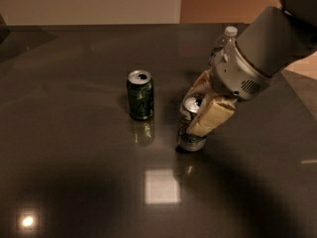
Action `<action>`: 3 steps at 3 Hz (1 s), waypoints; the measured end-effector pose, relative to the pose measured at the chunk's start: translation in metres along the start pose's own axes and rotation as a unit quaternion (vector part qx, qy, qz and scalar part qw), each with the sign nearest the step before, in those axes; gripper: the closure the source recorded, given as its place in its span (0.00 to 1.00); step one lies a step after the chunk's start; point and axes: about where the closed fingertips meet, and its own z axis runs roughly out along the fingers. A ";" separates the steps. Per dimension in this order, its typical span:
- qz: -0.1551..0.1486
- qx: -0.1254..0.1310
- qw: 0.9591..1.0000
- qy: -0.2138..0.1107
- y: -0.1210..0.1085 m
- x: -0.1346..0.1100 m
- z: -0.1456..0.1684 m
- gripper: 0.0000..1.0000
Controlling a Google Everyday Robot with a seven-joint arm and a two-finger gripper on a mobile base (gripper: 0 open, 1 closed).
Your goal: Move 7up can near green can
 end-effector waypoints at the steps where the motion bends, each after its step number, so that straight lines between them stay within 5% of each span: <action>1: 0.006 0.006 1.000 -0.001 -0.022 -0.016 0.015 1.00; 2: 0.012 0.006 1.000 0.003 -0.039 -0.026 0.030 1.00; 3: 0.018 0.004 1.000 0.011 -0.054 -0.031 0.039 0.83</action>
Offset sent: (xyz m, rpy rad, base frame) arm 0.0644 0.0529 -0.0193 -0.0128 0.0115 -0.0450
